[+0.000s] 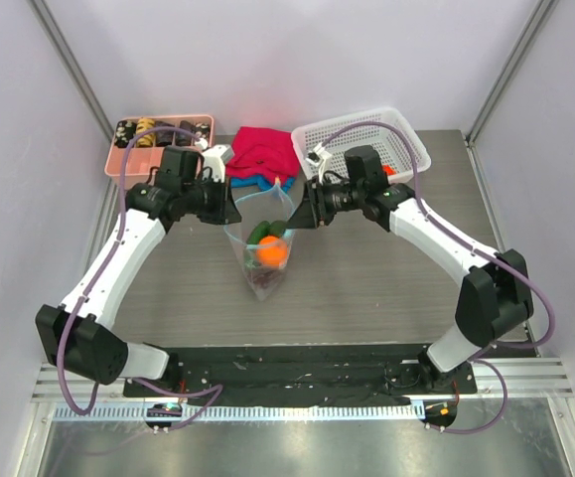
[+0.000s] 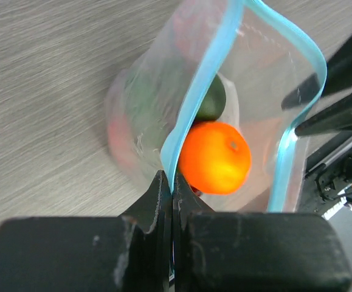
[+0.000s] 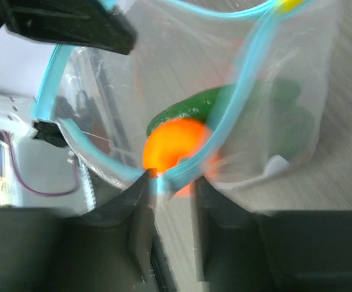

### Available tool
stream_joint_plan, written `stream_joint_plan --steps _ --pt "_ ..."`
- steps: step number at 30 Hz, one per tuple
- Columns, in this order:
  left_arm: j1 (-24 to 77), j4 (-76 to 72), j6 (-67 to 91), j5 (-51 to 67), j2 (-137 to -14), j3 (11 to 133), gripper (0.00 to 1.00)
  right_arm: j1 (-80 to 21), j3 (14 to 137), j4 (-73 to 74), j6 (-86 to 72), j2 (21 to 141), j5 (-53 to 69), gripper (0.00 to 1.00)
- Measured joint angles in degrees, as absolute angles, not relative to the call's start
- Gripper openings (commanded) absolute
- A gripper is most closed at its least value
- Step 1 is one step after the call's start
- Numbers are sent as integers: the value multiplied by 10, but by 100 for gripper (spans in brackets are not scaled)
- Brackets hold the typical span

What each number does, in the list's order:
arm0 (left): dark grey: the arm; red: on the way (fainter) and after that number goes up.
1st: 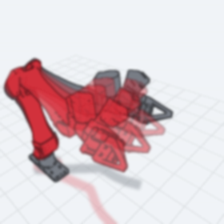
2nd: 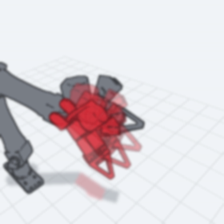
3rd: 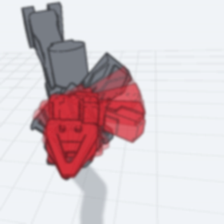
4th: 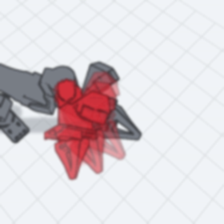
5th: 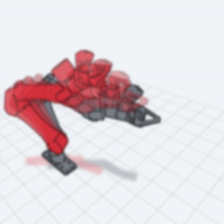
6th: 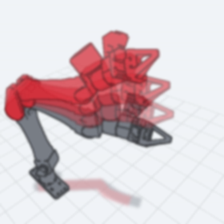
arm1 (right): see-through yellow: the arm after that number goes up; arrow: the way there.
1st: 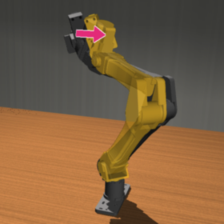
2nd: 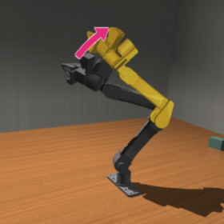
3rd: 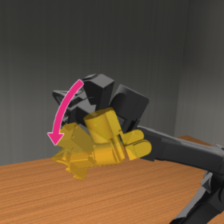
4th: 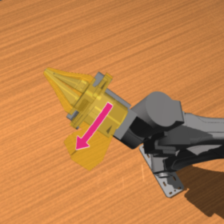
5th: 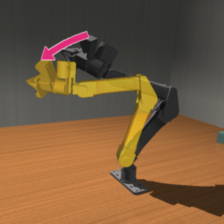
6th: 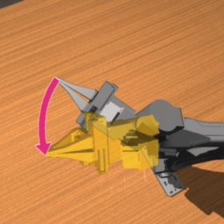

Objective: Place the food in the zip-top bag and seal the zipper
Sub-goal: Adjust the zipper food storage bag at the center of the board, then pick up the fake fruit from the bin.

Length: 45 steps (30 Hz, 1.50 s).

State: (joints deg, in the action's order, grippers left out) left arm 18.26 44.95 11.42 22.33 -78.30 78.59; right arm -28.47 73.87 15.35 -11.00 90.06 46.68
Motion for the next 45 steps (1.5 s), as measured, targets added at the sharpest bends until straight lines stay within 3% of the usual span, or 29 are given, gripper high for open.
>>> stream_joint_plan --steps 2,7,11,18,22,25,41,44,45 --pt "183 449 113 218 -786 784 0 -267 739 155 -116 913 478 67" --pt "183 440 113 216 -786 764 0 -177 782 161 -124 954 493 78" --pt "183 439 112 216 -787 759 0 -104 898 185 -94 1008 469 79" --pt "183 435 111 219 -793 759 0 -40 1180 289 64 1174 313 79" --pt "183 434 111 221 -793 759 0 -27 1275 345 136 1280 243 92" --pt "183 433 112 221 -793 759 0 -23 1296 386 190 1342 206 95" --pt "183 429 115 221 -795 750 0 -29 1292 441 309 1415 125 87" --pt "183 429 115 221 -800 750 0 -30 1292 444 318 1426 119 76" --pt "183 428 116 221 -802 750 0 -31 1292 447 322 1428 116 66"
